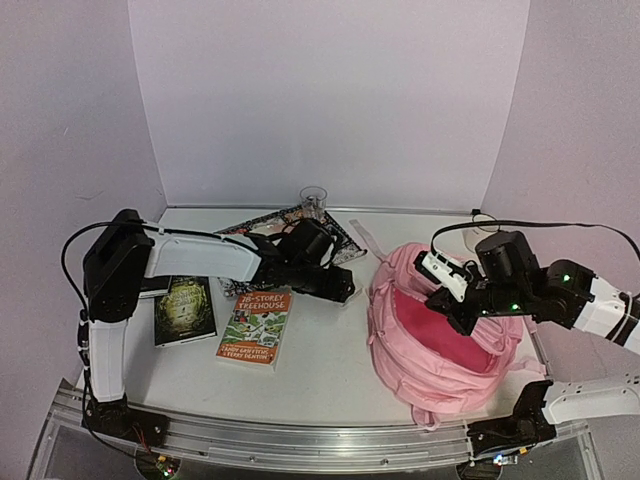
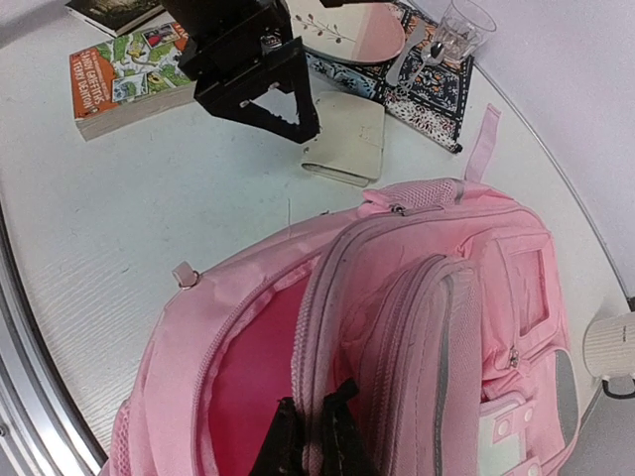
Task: Pack the student bag
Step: Pick up the second largest pocket of the bag from the student bag, then move the pencil case to the center of the board, then pick up the pencil case at the center of the board.
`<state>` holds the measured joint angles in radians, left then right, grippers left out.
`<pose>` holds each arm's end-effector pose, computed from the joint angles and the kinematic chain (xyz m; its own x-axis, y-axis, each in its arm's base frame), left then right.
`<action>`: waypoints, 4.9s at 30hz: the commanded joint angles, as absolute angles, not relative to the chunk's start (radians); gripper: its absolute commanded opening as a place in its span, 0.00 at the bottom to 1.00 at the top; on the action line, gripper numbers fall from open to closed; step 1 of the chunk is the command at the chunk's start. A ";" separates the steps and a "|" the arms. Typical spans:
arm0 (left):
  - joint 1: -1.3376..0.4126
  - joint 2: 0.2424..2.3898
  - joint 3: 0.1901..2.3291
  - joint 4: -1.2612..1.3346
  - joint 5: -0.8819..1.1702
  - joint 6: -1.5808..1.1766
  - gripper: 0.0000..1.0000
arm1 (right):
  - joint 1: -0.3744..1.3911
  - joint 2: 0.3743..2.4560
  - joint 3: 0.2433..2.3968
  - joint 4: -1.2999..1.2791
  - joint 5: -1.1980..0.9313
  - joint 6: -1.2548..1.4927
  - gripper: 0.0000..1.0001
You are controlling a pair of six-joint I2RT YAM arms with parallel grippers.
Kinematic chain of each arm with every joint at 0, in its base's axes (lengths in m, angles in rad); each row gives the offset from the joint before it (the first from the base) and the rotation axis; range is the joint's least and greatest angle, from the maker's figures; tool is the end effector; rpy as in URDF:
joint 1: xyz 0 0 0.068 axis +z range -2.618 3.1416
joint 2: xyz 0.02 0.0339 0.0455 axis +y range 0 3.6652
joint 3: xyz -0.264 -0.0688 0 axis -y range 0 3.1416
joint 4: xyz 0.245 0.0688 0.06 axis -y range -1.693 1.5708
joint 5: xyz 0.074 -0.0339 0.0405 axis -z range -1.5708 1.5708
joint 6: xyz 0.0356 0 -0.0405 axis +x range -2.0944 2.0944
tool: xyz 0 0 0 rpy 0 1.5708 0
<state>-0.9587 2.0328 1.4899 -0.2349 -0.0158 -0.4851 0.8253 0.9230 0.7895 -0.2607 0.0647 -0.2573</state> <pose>0.2628 -0.3733 0.1977 -0.7353 0.2359 -0.6354 0.5302 0.7842 -0.3224 0.1459 0.1547 0.3088 -0.0757 -0.4563 -0.8866 -0.7362 0.6252 -0.2590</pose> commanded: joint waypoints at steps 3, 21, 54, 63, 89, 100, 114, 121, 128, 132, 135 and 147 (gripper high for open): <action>-0.906 2.179 1.759 -0.379 -0.188 -0.414 0.86 | 0.820 0.936 0.820 -0.210 0.129 -0.249 0.00; -0.854 2.445 1.936 -0.473 -0.094 -0.346 0.86 | 0.820 0.955 0.860 -0.202 0.090 -0.236 0.00; -1.000 1.939 1.487 -0.630 0.010 -0.922 0.89 | 0.821 0.967 0.880 -0.193 0.048 -0.234 0.00; -1.066 2.004 1.570 -0.631 -0.049 -1.194 0.96 | 0.820 0.971 0.876 -0.193 0.025 -0.260 0.00; -1.077 2.109 1.554 -0.913 -0.239 -1.062 0.95 | 0.821 0.995 0.900 -0.193 -0.073 -0.348 0.00; -1.076 2.045 1.562 -0.951 -0.217 -1.070 1.00 | 0.821 1.012 0.910 -0.193 -0.073 -0.335 0.00; -1.127 2.161 1.674 -0.946 -0.041 -0.916 0.96 | 0.822 1.016 0.915 -0.192 -0.060 -0.330 0.00; -1.130 2.092 1.615 -0.952 -0.096 -0.964 0.97 | 0.819 1.008 0.910 -0.193 -0.051 -0.321 0.00; -1.129 2.064 1.608 -0.952 -0.149 -1.083 1.00 | 0.820 1.008 0.904 -0.193 -0.048 -0.321 0.00; -1.129 2.062 1.616 -0.952 -0.175 -1.098 1.00 | 0.820 1.008 0.904 -0.193 -0.051 -0.321 0.00; -1.129 2.060 1.601 -0.962 -0.192 -1.105 1.00 | 0.820 1.005 0.904 -0.193 -0.052 -0.323 0.00; -1.126 2.121 1.561 -0.953 -0.162 -1.072 0.98 | 0.821 0.998 0.897 -0.193 -0.051 -0.325 0.00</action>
<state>-1.1313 2.1110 1.5543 -0.9446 -0.1606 -1.0967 0.8188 1.0157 0.8513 -0.2550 -0.0414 -0.3244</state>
